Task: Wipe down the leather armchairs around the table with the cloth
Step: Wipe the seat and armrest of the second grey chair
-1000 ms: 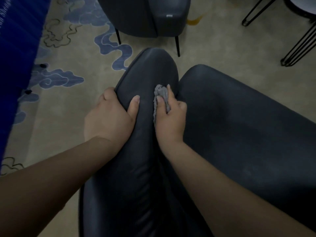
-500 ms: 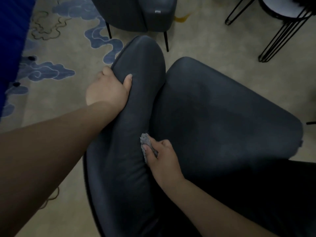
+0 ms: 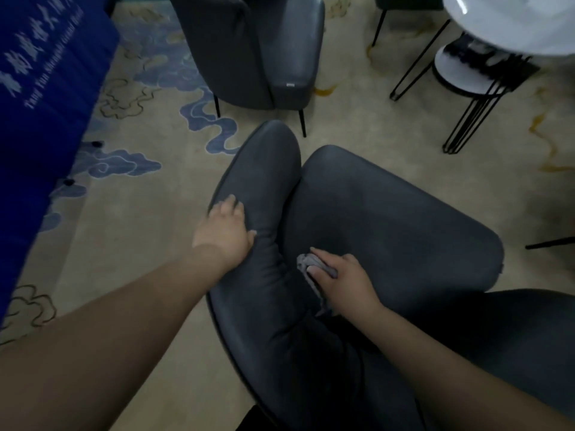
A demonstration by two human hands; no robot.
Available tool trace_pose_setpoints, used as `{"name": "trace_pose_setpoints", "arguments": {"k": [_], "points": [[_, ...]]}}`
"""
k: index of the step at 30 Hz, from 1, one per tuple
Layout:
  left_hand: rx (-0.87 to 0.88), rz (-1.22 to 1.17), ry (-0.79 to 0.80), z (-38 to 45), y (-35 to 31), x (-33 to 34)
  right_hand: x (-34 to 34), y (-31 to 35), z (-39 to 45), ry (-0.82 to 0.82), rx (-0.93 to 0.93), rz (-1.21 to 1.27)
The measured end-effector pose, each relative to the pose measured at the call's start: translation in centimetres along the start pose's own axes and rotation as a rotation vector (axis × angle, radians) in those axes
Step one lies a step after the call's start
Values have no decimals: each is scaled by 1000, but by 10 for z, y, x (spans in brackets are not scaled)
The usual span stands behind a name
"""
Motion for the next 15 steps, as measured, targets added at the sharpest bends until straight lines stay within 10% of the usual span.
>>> {"name": "trace_pose_setpoints", "arguments": {"k": [15], "points": [[204, 97, -150, -97, 86, -36, 8, 131, -6, -202, -141, -153]]}}
Point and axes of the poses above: each hand's wrist, its own z-axis towards the middle knuckle, its own x-axis out of the palm, y = z × x, the point moved 6 cm from there along z, towards the middle knuckle, and after that the axes turned 6 degrees about -x, right-handed, at the moved point
